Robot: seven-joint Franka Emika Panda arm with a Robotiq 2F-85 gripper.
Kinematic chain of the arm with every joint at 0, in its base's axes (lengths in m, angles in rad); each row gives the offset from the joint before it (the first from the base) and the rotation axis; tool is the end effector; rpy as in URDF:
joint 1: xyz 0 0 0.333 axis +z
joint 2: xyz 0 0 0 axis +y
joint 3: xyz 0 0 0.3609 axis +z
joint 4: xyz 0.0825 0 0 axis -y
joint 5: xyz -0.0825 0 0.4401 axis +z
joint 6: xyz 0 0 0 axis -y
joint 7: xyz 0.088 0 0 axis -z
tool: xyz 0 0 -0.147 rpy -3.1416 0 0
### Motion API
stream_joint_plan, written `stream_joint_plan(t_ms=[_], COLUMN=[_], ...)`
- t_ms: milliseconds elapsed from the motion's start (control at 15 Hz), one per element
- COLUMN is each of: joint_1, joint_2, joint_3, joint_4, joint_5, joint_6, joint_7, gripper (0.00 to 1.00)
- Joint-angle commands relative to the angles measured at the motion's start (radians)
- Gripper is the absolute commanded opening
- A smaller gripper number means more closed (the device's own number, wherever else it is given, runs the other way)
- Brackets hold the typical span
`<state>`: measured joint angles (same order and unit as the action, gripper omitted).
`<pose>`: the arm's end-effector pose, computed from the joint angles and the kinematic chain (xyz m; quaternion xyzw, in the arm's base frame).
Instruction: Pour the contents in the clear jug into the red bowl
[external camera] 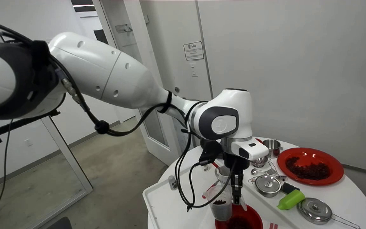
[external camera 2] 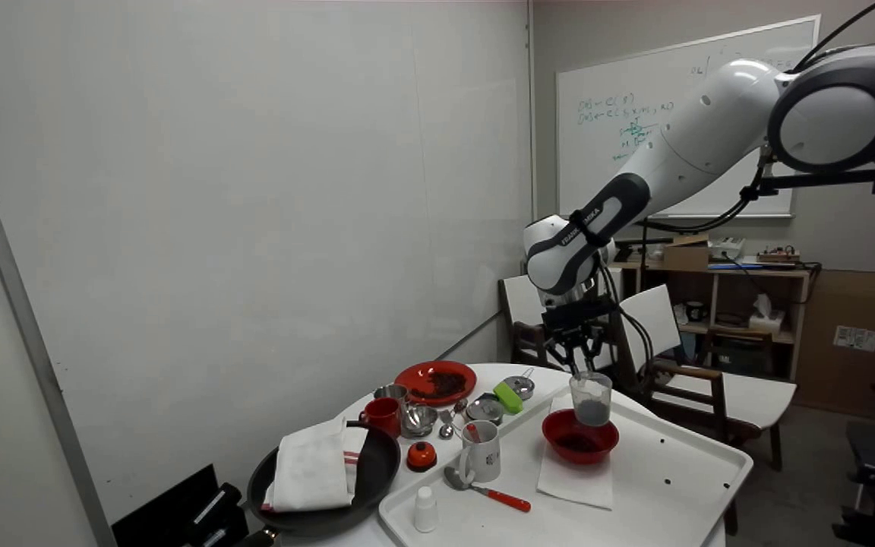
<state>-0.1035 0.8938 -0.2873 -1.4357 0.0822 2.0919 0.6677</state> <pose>0.7215 -0.2583 0.1083 0.8636 -0.4870 -0.0883 0.0958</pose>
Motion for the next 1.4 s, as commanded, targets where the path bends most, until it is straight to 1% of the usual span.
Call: stream_joint_plan(t_ms=[0, 267, 467, 800, 1000, 1333], joint_1=[0.038, 0.099, 0.144, 0.188, 0.212, 0.245], joint_2=[0.025, 0.053, 0.061, 0.057, 0.063, 0.087], joint_3=[-0.033, -0.085, -0.122, -0.161, -0.184, -0.213], joint_4=[-0.008, -0.024, -0.034, -0.045, -0.048, -0.038], joint_5=[-0.049, -0.143, -0.222, -0.315, -0.365, -0.447], joint_6=[0.086, 0.16, 0.181, 0.184, 0.193, 0.159], joint_7=[0.119, 0.267, 0.363, 0.511, 0.63, 0.814], gripper=[0.11, 0.11, 0.11, 0.11, 0.11, 0.1])
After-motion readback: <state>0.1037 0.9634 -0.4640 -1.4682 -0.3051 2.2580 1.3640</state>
